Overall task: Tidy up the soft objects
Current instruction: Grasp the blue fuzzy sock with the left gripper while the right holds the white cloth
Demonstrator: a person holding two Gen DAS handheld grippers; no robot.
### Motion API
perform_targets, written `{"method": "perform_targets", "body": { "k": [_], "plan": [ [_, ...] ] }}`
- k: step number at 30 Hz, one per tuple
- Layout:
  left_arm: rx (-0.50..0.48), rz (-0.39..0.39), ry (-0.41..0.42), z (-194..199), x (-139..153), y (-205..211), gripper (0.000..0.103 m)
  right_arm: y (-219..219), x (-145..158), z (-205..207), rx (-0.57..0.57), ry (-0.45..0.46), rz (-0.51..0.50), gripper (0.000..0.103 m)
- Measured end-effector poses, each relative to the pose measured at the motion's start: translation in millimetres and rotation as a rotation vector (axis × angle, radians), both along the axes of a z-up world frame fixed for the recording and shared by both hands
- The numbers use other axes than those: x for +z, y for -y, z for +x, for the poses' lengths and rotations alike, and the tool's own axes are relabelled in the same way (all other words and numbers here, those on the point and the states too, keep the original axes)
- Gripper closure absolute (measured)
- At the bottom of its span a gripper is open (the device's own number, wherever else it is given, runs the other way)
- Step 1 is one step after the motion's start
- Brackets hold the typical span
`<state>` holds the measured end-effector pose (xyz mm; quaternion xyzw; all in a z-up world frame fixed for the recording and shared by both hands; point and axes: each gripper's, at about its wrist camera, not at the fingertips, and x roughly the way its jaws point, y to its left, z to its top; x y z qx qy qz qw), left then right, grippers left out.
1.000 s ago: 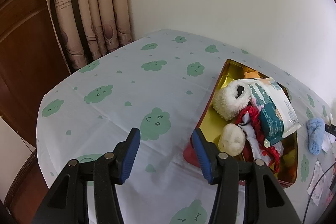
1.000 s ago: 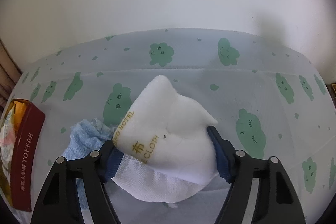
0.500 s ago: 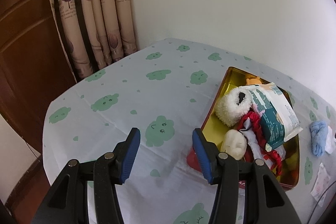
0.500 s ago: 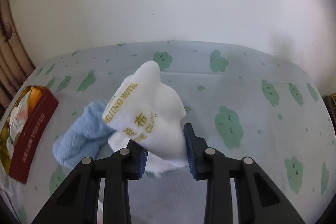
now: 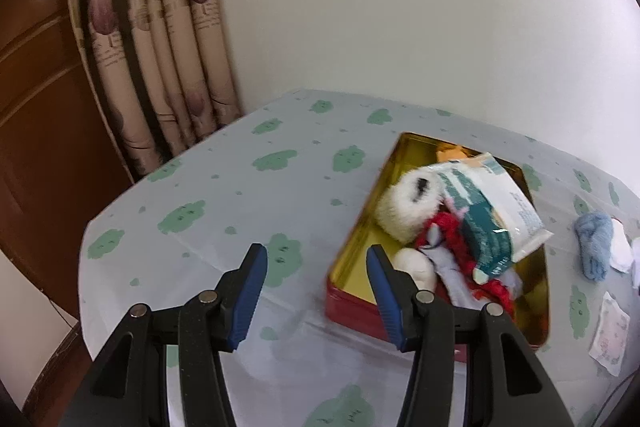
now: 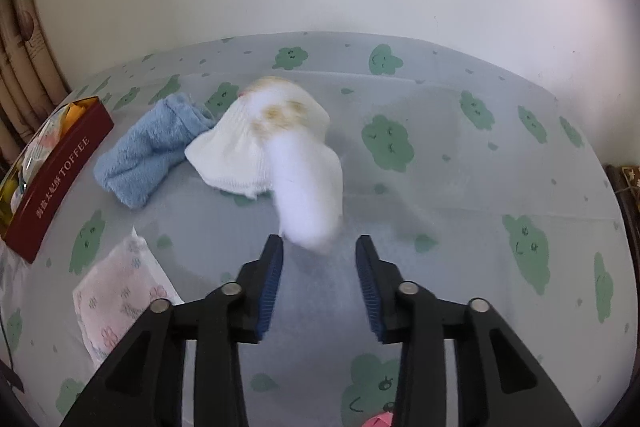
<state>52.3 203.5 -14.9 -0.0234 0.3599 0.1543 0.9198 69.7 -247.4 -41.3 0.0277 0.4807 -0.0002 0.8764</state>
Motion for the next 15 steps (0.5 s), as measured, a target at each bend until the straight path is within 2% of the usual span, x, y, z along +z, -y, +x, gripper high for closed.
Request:
{"method": "perform_targets", "body": {
  "k": [1, 4, 10, 12, 15],
  "plan": [
    [-0.008, -0.008, -0.004, 0.6, -0.2, 2.4, 0.050, 0.8, -0.7, 0.3, -0.002, 0.002, -0.002, 0.065],
    [-0.018, 0.002, 0.002, -0.1, 3.3, 11.3, 0.050, 3.6, 1.5, 4.4, 0.001, 0.017, 0.029, 0.053],
    [-0.080, 0.009, 0.000, 4.6, 17.8, 35.0, 0.050, -7.0, 11.8, 15.9, 0.023, 0.096, -0.015, 0.054],
    [-0.120, 0.009, -0.005, 8.7, 21.5, 48.2, 0.050, -9.5, 12.6, 20.1, 0.027, 0.107, -0.014, 0.074],
    [-0.204, 0.015, -0.029, 16.8, 22.7, 75.9, 0.050, -11.7, 9.5, 23.2, 0.034, 0.107, -0.020, 0.084]
  ]
}}
